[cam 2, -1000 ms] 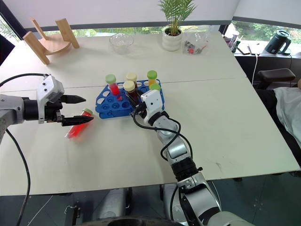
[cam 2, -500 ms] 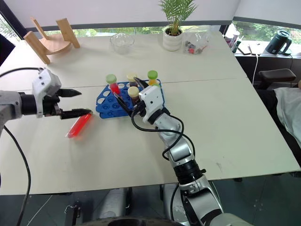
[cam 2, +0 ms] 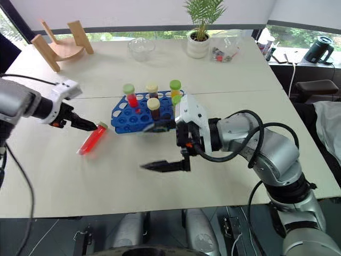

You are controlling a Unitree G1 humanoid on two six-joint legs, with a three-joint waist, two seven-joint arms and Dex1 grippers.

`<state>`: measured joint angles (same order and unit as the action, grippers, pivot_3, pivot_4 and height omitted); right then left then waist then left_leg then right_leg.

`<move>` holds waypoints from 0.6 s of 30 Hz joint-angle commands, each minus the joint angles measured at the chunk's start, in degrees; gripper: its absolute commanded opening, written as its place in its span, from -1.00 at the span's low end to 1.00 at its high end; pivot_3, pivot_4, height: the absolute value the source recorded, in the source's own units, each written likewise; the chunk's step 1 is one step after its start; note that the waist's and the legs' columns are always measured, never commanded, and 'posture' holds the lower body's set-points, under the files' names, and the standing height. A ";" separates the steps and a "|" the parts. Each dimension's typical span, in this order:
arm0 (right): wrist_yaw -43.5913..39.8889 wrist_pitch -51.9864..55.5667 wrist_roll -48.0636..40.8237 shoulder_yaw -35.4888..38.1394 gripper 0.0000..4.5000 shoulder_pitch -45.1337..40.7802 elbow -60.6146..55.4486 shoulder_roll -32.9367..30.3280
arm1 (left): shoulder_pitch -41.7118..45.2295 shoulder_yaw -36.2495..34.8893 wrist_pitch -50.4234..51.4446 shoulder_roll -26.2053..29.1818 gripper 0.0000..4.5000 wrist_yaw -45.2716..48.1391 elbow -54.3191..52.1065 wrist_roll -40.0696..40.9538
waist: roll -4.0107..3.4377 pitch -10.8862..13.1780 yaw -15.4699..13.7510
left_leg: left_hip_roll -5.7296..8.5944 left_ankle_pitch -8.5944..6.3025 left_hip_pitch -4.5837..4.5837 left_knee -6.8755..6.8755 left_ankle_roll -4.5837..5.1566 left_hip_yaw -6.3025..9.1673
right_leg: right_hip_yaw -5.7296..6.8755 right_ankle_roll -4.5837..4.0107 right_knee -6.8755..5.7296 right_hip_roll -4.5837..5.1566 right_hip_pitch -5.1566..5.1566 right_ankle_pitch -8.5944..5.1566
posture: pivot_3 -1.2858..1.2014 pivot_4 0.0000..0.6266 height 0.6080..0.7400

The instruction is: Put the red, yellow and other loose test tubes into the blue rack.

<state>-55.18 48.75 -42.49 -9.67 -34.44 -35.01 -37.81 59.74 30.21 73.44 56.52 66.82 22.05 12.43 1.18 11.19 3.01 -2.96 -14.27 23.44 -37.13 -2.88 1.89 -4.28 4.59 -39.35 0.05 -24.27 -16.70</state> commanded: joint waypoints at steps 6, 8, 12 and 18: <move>4.51 -1.87 2.12 -0.89 0.92 0.64 -1.03 2.04 | 4.85 6.03 -3.81 -5.15 1.00 2.65 10.26 -5.96 | 0.01 0.01 -0.29 | -0.01 -0.01 0.08 0.01 0.02 0.00 | -0.03 -0.01 0.01 -0.02 -0.08 -0.01 | 0.03 -0.52 1.00; 5.27 -2.11 2.35 -1.07 0.95 1.08 -1.20 2.40 | 4.90 6.46 -6.12 -6.76 0.74 2.32 12.66 -7.60 | 0.01 0.01 -0.49 | -0.02 -0.01 0.09 0.00 0.02 0.01 | -0.02 -0.01 0.01 -0.02 -0.08 -0.01 | 0.03 -0.52 1.00; 6.72 -3.02 3.31 -1.42 0.95 1.93 -0.84 3.33 | 4.24 7.07 -9.93 -9.27 0.00 2.65 15.64 -10.38 | 0.00 -0.02 -0.65 | 0.00 -0.01 0.08 -0.04 0.02 0.00 | -0.01 -0.01 0.00 -0.01 -0.05 0.00 | 0.03 -0.52 1.00; 7.07 -3.53 4.39 -1.39 0.95 3.01 -0.51 2.86 | 4.35 2.82 -12.73 -10.34 -0.62 3.39 17.53 -11.23 | -0.05 -0.05 -0.69 | 0.00 -0.01 0.01 -0.06 0.02 -0.01 | -0.01 0.00 -0.02 0.00 0.04 0.00 | 0.03 -0.52 1.00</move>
<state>-48.09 46.19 -38.37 -11.88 -31.74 -34.62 -34.76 64.05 35.05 62.92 46.60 69.95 38.89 0.91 1.13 11.15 2.32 -2.96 -14.28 23.45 -37.20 -2.86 1.89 -4.29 4.59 -39.37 0.06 -24.22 -16.70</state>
